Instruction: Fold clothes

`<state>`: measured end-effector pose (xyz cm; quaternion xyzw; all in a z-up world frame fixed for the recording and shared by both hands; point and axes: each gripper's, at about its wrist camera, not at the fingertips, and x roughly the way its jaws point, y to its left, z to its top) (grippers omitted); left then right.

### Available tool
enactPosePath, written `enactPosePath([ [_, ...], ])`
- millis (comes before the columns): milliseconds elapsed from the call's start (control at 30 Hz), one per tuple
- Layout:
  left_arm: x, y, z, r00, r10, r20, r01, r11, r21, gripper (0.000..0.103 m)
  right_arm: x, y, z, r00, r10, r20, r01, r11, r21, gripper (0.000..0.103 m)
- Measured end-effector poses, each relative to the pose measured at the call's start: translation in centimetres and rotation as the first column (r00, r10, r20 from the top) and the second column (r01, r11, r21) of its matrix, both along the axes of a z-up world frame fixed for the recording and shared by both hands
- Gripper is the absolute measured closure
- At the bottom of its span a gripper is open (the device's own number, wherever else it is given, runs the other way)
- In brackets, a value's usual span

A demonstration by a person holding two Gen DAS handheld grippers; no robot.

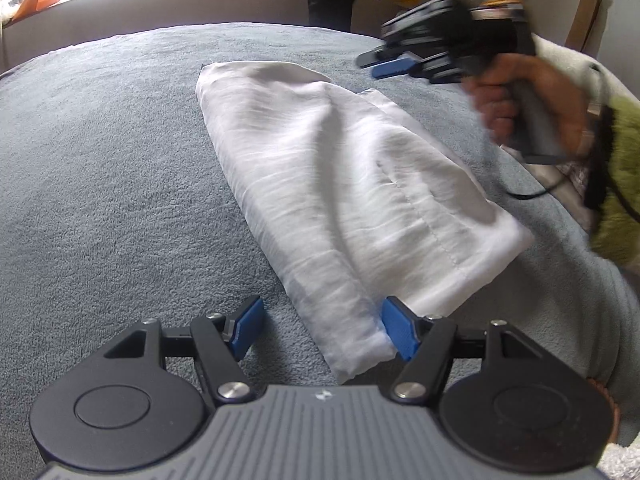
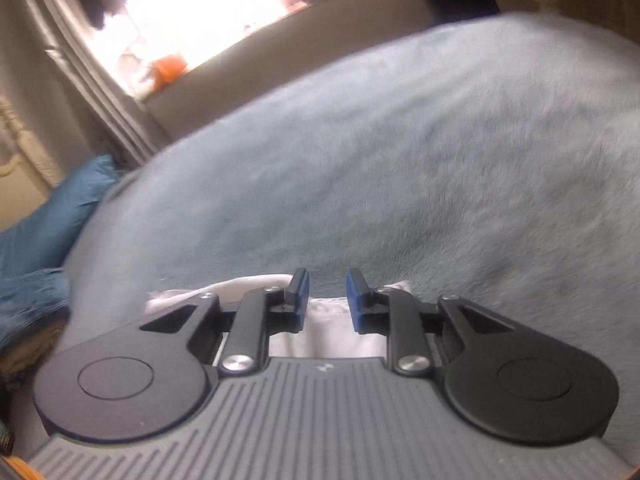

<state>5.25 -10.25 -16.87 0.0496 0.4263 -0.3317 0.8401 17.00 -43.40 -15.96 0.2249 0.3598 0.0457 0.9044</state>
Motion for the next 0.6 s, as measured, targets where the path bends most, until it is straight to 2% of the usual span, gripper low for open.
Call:
enactPosePath([
  [233, 0.2, 0.3, 0.0, 1.0, 0.004, -0.005, -0.004, 1.0, -0.006, 0.035, -6.4, 0.9, 2.0, 0.978, 0.209, -0.021, -0.209, 0.978, 0.023, 0.081],
  [333, 0.2, 0.3, 0.1, 1.0, 0.007, -0.007, -0.007, 1.0, -0.003, 0.035, -8.6, 1.9, 1.4, 0.962, 0.274, 0.01, -0.274, 0.961, 0.024, 0.088],
  [467, 0.5, 0.3, 0.3, 1.0, 0.014, -0.021, -0.014, 1.0, -0.001, 0.033, -9.4, 2.2, -1.4, 0.964, 0.26, -0.053, -0.261, 0.965, -0.005, 0.09],
  [533, 0.7, 0.3, 0.3, 0.999, 0.019, -0.031, -0.019, 1.0, -0.004, 0.032, -9.8, 0.9, -2.6, 0.981, 0.182, -0.074, -0.179, 0.983, 0.042, 0.095],
  [600, 1.5, 0.3, 0.2, 0.999, 0.02, -0.038, -0.02, 1.0, -0.006, 0.032, -10.5, 0.2, -2.3, 0.992, 0.117, -0.045, -0.114, 0.991, 0.068, 0.092],
])
